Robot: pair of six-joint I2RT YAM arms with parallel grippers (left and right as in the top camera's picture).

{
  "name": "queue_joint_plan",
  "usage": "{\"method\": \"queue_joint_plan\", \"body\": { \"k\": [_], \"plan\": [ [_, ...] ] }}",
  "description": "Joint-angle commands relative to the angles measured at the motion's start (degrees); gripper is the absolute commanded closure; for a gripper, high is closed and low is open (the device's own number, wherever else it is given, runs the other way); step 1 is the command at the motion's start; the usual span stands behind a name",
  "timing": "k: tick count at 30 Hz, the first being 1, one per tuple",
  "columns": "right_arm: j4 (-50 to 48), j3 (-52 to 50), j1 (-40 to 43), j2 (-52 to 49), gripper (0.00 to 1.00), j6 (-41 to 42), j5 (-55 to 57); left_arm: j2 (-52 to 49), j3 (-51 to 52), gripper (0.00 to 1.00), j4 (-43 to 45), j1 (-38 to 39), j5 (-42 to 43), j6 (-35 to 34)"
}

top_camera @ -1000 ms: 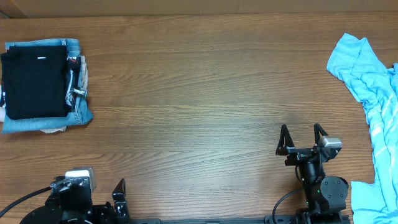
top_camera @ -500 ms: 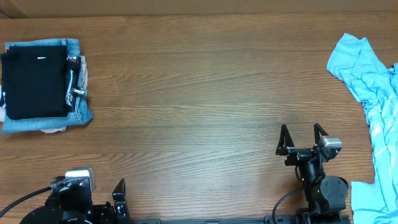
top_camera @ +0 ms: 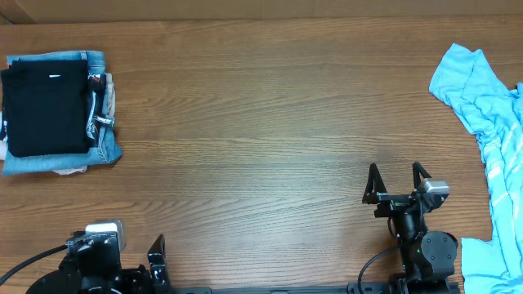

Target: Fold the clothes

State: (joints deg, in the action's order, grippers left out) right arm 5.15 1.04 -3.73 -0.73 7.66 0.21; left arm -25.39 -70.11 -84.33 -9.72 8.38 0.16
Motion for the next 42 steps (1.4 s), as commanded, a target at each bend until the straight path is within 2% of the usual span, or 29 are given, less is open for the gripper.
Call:
{"method": "queue_joint_plan", "body": {
  "k": [1, 5, 10, 16, 19, 24, 26, 29, 32, 37, 42],
  "plan": [
    [-0.4, -0.6, 0.5, 0.6, 0.0, -0.2, -0.3, 0.4, 0.8, 0.0, 3.6, 1.2, 0.5, 1.6],
    [-0.4, -0.6, 0.5, 0.6, 0.0, -0.2, -0.3, 1.1, 5.7, 0.0, 10.2, 4.9, -2.0, 1.6],
    [-0.4, -0.6, 0.5, 0.6, 0.0, -0.2, -0.3, 6.6, 18.4, 0.0, 18.9, 8.7, -2.8, 1.6],
    [-0.4, -0.6, 0.5, 0.6, 0.0, -0.2, -0.3, 17.4, 37.0, 0.0, 36.3, 9.1, -2.8, 1.4],
    [-0.4, -0.6, 0.5, 0.6, 0.0, -0.2, -0.3, 22.7, 45.4, 0.0, 45.1, 9.1, -2.8, -0.7],
    [-0.4, -0.6, 0.5, 0.6, 0.0, -0.2, -0.3, 25.2, 58.5, 0.0, 67.5, 9.1, -2.9, -2.1],
    [-0.4, -0.6, 0.5, 0.6, 0.0, -0.2, -0.3, 25.2, 63.6, 0.0, 78.7, 9.1, -3.0, -0.2],
    [-0.4, -0.6, 0.5, 0.6, 0.0, -0.2, -0.3, 25.2, 69.1, 0.0, 89.2, 9.1, -4.0, 1.6],
    [-0.4, -0.6, 0.5, 0.6, 0.0, -0.2, -0.3, 25.2, 69.8, 0.0, 88.3, 9.0, -4.5, 1.6],
    [-0.4, -0.6, 0.5, 0.6, 0.0, -0.2, -0.3, 25.2, 69.8, 0.0, 79.9, 9.0, -4.6, 1.6],
    [-0.4, -0.6, 0.5, 0.6, 0.0, -0.2, -0.3, 25.2, 69.8, 0.0, 80.2, 9.0, -4.5, 1.6]
  ]
}}
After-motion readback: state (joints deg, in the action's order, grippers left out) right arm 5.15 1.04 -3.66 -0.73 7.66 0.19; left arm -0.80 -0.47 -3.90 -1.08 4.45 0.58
